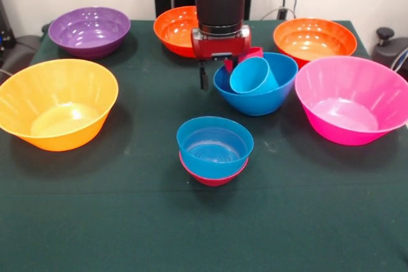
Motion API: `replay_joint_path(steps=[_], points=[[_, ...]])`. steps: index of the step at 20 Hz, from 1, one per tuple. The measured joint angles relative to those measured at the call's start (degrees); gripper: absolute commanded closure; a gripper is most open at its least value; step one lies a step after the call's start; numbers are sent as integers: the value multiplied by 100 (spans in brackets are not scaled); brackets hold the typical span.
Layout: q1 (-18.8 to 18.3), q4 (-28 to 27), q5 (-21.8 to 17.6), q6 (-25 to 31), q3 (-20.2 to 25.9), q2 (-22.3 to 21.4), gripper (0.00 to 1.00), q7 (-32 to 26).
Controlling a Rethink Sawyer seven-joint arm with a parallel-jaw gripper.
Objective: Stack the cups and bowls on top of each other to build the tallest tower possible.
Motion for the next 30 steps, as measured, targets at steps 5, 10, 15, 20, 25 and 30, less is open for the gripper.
replay_joint_path(steps=[5, 10, 15, 20, 25, 30], points=[[51, 51, 81, -1, -2, 1, 0, 0], [123, 51, 119, -64, -21, 50, 0, 0], [141, 51, 118, -177, -29, 56, 0, 0], [141, 53, 119, -193, -39, 57, 100, 0], [143, 52, 121, -193, -26, 34, 100, 0], [134, 53, 120, -192, -16, 29, 100, 0]])
